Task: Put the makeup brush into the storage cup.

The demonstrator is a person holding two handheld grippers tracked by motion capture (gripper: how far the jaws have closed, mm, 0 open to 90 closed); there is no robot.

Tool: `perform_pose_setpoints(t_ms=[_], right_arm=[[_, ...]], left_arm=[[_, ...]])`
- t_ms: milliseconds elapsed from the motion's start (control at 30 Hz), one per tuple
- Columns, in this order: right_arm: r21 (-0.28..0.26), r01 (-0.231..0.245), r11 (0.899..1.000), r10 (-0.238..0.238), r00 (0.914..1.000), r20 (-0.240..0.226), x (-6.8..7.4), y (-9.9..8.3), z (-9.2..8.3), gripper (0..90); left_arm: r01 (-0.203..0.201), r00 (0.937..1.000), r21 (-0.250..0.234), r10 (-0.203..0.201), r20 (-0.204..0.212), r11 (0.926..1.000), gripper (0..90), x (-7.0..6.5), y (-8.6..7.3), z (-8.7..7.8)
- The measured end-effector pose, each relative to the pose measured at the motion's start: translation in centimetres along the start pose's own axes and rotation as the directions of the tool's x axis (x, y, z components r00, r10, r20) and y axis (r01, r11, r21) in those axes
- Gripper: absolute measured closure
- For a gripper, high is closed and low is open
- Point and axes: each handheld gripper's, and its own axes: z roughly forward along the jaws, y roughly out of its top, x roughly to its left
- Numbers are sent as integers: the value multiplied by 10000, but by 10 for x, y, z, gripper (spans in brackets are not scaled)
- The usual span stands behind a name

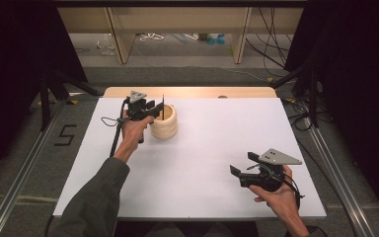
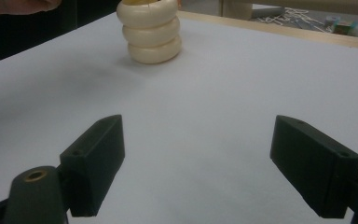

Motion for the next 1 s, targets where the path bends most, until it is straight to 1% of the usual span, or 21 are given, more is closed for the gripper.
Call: perform_pose_setpoints(t_ms=[33, 67, 100, 133, 200, 233, 267, 300, 333, 367, 400, 433, 533, 567, 633, 667, 700, 800, 833, 967, 1000], right_arm=[[-52, 59, 10000, -59, 10000, 38, 0, 0, 0, 186], [13, -11, 10000, 11, 10000, 10, 0, 0, 0, 185], [25, -14, 10000, 14, 10000, 10, 0, 0, 0, 185], [40, -157, 9999, 157, 9998, -84, 0, 0, 0, 184], [-37, -34, 10000, 34, 10000, -1, 0, 0, 1, 184], [-54, -112, 9999, 111, 9999, -103, 0, 0, 1, 184], [-192, -199, 9996, 196, 9997, -140, 1, -1, 2, 184], [-246, -173, 9995, 170, 9998, -139, 1, -1, 2, 184], [-128, -110, 9999, 110, 9999, -40, 0, 0, 0, 184], [-326, 7, 9995, -7, 10000, -19, -1, 0, 1, 183], [-226, -4, 9997, 4, 10000, 32, -1, 0, 0, 183], [-157, -117, 9998, 117, 9999, 0, -1, 0, 0, 182], [-170, -137, 9998, 137, 9999, -14, -1, 0, -1, 181], [-150, -219, 9996, 219, 9998, -19, 0, 1, -1, 180], [-138, -227, 9996, 227, 9997, -16, 0, 1, -1, 180], [-164, -145, 9998, 145, 9999, 7, 0, 0, 0, 180], [-143, -230, 9996, 229, 9997, -16, 0, 1, -1, 179], [-153, -234, 9996, 233, 9997, -36, 0, 1, -1, 179], [-164, -151, 9998, 151, 9999, 6, 0, 0, 0, 179], [-208, -236, 9995, 236, 9997, -21, 0, 1, -1, 179], [-96, -212, 9997, 212, 9998, -2, 0, 1, -1, 179]], left_arm=[[-42, 10000, -45, 42, 30, 10000, 530, 0, 1, -2], [43, 10000, -110, -43, 24, 9999, 524, 0, 2, -2], [35, 10000, -126, -34, 69, 9999, 516, 1, 3, -4], [203, 9998, -144, -202, 69, 9997, 503, 1, 4, -5], [177, 9998, -84, -176, 57, 9998, 485, 2, 5, -8], [243, 9996, -54, -242, 121, 9997, 473, 2, 5, -8], [305, 9993, 11, -305, 222, 9995, 454, 1, 5, -9], [382, 9988, 62, -384, 300, 9993, 427, 1, 5, -10], [394, 9987, 60, -396, 320, 9992, 402, 0, 5, -11], [366, 9987, 39, -367, 364, 9993, 388, -1, 5, -12], [333, 9986, 73, -336, 417, 9994, 373, -2, 6, -13], [381, 9982, 94, -385, 466, 9992, 359, -2, 5, -14], [433, 9975, 121, -439, 555, 9990, 318, -4, 5, -17], [463, 9970, 119, -469, 616, 9989, 311, -6, 5, -18], [462, 9963, 118, -469, 717, 9989, 292, -7, 6, -21], [471, 9958, 83, -476, 788, 9989, 279, -9, 7, -22], [435, 9958, 102, -442, 799, 9990, 264, -10, 8, -23], [443, 9948, 40, -445, 913, 9990, 237, -13, 9, -28], [451, 9946, 33, -452, 939, 9990, 223, -14, 9, -29], [369, 9940, -62, -361, 1036, 9993, 188, -17, 9, -36], [364, 9941, -3, -362, 1023, 9993, 175, -18, 8, -38]])
